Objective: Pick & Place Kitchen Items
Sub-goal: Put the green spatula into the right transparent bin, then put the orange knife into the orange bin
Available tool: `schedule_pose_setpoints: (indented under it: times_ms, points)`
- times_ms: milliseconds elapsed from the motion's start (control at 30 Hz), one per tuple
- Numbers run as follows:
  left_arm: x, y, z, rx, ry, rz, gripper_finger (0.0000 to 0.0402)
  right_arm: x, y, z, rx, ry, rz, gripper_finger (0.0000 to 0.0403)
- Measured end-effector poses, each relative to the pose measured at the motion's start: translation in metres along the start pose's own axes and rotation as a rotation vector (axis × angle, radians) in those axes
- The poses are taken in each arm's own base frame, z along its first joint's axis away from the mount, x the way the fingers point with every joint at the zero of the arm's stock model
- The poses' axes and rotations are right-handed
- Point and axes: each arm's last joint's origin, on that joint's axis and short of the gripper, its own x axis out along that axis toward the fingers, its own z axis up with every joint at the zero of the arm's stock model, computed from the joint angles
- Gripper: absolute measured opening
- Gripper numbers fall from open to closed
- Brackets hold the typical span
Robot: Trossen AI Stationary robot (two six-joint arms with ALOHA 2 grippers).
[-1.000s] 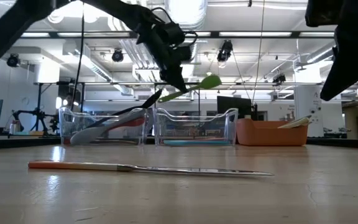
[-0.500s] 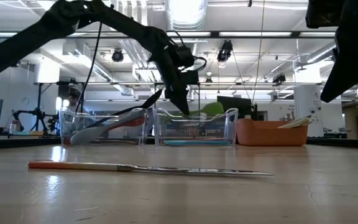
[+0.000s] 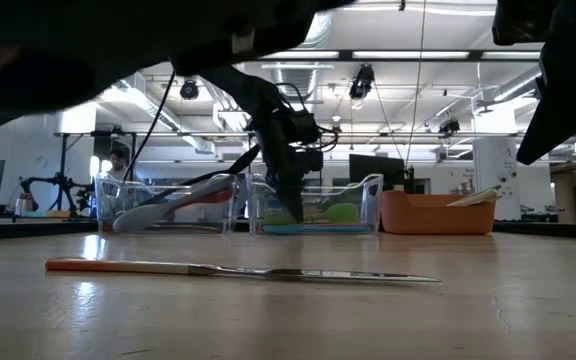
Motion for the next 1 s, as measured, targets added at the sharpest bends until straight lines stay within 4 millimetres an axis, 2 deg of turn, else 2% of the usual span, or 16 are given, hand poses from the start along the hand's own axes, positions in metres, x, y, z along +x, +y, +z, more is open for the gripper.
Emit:
schedule_pose_setpoints:
  times_ms: [167, 367, 733, 833, 1000]
  points:
    - [0.0, 0.001, 0.0, 0.005, -0.004, 0.002, 0.0032, 0.0, 0.0, 0.0, 0.001, 0.0, 0.001, 0.0145]
    - [-0.002, 0.001, 0.002, 0.078, -0.001, 0.029, 0.0076, 0.0, 0.0, 0.0, 0.01, 0.0, 0.001, 0.0142]
    - [-0.005, -0.002, 0.004, 0.085, 0.032, 0.102, 0.0212, 0.0, 0.0, 0.0, 0.017, 0.001, 0.005, 0.0137]
    - [-0.013, -0.006, 0.006, 0.085, 0.055, 0.142, 0.0233, 0.0, 0.001, 0.0, 0.017, 0.006, 0.007, 0.014]
    - [-0.05, -0.015, 0.015, 0.093, -0.003, 0.174, 0.0241, 0.0, 0.001, 0.0, 0.018, 0.005, 0.01, 0.014]
